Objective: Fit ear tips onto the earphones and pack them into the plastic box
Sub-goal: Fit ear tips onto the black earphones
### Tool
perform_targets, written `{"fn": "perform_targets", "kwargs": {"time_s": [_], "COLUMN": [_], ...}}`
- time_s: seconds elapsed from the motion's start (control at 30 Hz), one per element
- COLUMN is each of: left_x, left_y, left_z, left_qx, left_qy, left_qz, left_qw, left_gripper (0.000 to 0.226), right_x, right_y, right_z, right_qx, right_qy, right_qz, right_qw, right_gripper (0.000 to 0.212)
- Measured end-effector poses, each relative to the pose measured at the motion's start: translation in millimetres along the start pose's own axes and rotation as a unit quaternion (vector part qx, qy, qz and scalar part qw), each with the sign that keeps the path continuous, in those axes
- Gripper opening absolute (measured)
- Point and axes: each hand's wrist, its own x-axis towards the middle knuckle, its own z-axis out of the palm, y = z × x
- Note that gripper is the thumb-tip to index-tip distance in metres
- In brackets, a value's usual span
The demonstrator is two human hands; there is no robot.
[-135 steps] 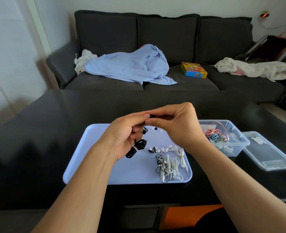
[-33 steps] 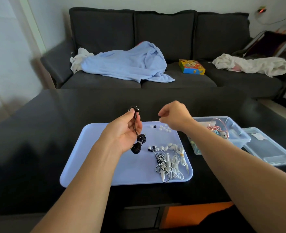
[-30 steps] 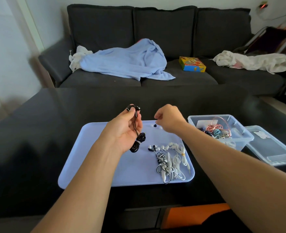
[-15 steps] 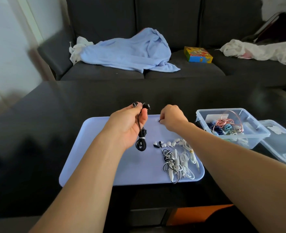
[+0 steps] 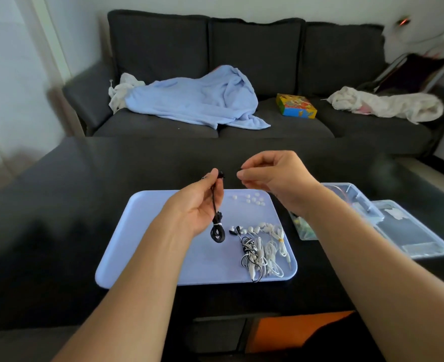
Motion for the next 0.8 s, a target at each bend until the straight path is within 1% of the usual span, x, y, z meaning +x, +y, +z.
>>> {"fn": "perform_targets", "kwargs": {"time_s": [0.1,0.2,0.3,0.43,0.53,0.63,0.8], "left_x": [-7.7,-13.6,-17.4,-17.1,-14.9,-13.5,-11.2], "left_y": [-6.7,-12.5,-12.2,-8.7,-8.9,-11.1,-11.8], "left_z": [1.5,3.2,4.6,2.4,2.7,3.0,3.8], "left_qx": [0.038,0.036,0.02,0.06,0.107,0.145,0.157], "left_qy": [-0.025,-0.041,-0.049,-0.048,-0.032,-0.024,-0.032], "left_qz": [-0.004,0.013,0.034,0.062,0.095,0.13,0.13], "left_qw": [0.999,0.998,0.998,0.995,0.989,0.981,0.978], "left_gripper": [0.017,0.012,0.006,0.011,0.008,0.005,0.007], "right_x": [-20.0,-24.4,-27.5,-27.9,-22.9,-19.4,-17.8], "right_y": [11.4,17.5,17.0,17.8,19.8,20.7,23.1], "right_z": [1.1,1.2,-1.0,-1.9,-3.0,-4.6,-1.4], "right_qx": [0.009,-0.02,-0.01,-0.032,-0.049,-0.081,-0.143], "right_qy": [-0.011,-0.017,-0.025,-0.007,0.009,0.002,-0.032], "right_qz": [-0.015,-0.04,-0.069,-0.113,-0.14,-0.164,-0.18], "right_qw": [1.0,0.999,0.997,0.993,0.989,0.983,0.973], "right_gripper": [0.023,0.019,0.019,0.019,0.016,0.013,0.012]}}
